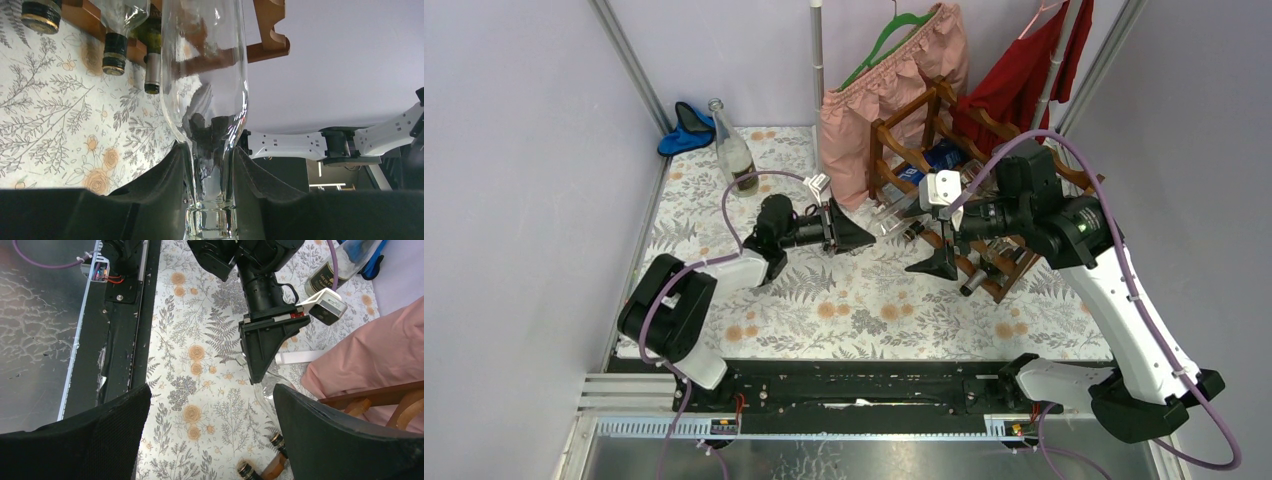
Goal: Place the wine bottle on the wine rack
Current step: Pick up the wine bottle from the center of the board, then place the wine bottle in the wine rack.
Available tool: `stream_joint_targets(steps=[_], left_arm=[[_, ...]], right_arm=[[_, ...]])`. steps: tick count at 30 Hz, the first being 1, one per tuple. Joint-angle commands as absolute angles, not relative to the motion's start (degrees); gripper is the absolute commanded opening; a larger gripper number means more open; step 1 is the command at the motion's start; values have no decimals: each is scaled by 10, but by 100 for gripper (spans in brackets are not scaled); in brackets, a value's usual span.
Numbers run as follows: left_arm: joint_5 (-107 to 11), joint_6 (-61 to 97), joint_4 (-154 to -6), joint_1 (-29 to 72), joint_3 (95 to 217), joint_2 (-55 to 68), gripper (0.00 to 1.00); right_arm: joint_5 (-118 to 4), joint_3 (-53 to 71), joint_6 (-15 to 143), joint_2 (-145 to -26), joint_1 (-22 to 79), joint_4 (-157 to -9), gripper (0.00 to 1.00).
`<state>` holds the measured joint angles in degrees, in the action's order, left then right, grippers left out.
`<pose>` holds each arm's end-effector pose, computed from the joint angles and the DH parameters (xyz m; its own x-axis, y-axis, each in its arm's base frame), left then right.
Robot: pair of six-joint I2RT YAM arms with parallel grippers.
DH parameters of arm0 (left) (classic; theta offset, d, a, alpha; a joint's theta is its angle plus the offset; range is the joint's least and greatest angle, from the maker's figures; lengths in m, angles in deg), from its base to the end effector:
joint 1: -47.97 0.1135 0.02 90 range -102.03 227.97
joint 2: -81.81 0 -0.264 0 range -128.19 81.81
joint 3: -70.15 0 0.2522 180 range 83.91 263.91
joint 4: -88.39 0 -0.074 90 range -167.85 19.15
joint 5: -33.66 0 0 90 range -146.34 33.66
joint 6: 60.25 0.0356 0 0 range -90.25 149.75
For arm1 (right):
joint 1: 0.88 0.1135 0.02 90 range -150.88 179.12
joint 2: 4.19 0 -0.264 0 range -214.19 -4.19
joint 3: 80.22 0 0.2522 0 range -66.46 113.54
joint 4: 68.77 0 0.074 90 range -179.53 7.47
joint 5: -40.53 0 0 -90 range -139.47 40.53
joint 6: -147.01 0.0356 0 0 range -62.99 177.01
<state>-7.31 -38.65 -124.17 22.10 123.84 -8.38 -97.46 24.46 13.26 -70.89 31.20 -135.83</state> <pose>0.2769 -0.1641 0.2208 -0.9189 -0.2319 -0.3190 0.2973 0.1241 -0.9467 0.1553 0.1286 0.4636 0.3288 -0.3401 -0.8810 -0.9390 -0.0180 -0.3435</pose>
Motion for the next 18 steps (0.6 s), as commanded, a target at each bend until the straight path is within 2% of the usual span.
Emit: stream_joint_targets(steps=[1, 18], left_arm=[[-80, -378, -1324, 217, 1275, -99, 0], [-94, -405, -1408, 208, 1367, -231, 0]], right_arm=[[-1010, 268, 152, -717, 307, -1336, 100], [-1025, 249, 155, -722, 307, -1323, 100]])
